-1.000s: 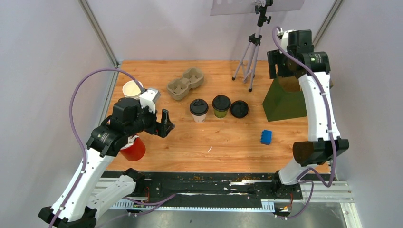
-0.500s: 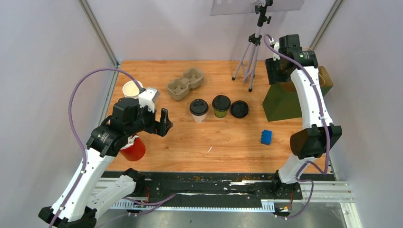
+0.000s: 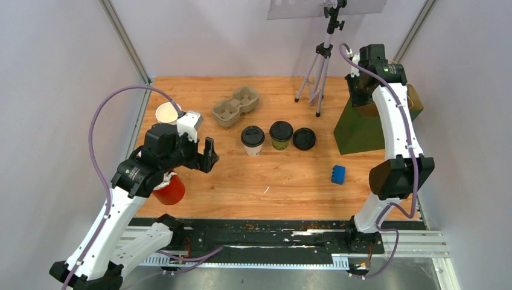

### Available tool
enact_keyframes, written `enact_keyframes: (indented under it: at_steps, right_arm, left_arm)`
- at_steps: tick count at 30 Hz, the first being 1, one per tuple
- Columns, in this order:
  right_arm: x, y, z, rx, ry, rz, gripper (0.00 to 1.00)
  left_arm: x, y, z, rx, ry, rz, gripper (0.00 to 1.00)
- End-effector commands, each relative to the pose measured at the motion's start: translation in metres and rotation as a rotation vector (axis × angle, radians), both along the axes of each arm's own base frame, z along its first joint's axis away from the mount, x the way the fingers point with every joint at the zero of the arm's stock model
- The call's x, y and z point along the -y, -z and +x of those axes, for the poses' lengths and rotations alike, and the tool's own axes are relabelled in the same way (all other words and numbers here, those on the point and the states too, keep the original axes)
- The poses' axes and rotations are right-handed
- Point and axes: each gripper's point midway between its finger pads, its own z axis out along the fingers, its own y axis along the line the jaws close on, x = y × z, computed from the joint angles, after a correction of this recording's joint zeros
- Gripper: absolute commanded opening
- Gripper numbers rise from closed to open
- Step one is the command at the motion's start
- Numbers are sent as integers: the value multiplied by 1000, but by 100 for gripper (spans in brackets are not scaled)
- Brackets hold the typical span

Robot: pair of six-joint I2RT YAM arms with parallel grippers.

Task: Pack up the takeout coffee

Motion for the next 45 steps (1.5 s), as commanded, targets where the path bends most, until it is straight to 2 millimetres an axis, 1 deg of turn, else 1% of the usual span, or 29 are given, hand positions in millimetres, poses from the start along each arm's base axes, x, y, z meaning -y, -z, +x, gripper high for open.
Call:
enact_keyframes:
  at_steps: [1,2,3,6,13,15,21,24,27,31,33,35,38,41,45]
  right_arm:
    - [4,-16,2,47,12,-7,10]
    - [8,-19,0,52,24,-22,4]
    - [12,-23,-2,58,41,-42,0]
    - [25,-36,-12,82,89,-97,0]
    - [43,-70,-39,150,174,-162,0]
    - [44,-76,-46,168,186,-159,0]
    - [36,-93,-69,212,184,-134,0]
    - [25,-99,-79,233,152,-114,0]
    - [13,-108,-96,254,122,-73,0]
    - [-14,-121,-118,280,45,16,0]
    - [-26,-124,-130,278,8,37,0]
    - [-39,-124,-142,263,-31,55,0]
    - [-60,-119,-158,223,-79,117,0]
    - [-84,-109,-173,186,-145,156,0]
    - [-109,-93,-190,135,-215,162,0]
  left_arm:
    - [-2,-17,2,51,4,3,100]
    - [-1,-17,3,49,4,4,100]
    - [-1,-17,3,49,6,3,100]
    - [-1,-17,3,48,4,2,100]
    - [0,-19,1,46,7,-7,100]
    - [0,-19,1,46,6,-9,100]
    - [4,-22,2,54,9,-39,100]
    - [6,-22,3,57,14,-47,100]
    - [6,-22,4,56,16,-43,100]
    - [8,-21,3,50,19,-49,100]
    - [10,-19,2,51,22,-67,100]
    - [13,-14,1,38,26,-84,100]
    - [17,-13,-2,23,35,-112,100]
    - [16,-18,-4,35,33,-128,100]
    - [11,-26,-5,64,15,-126,100]
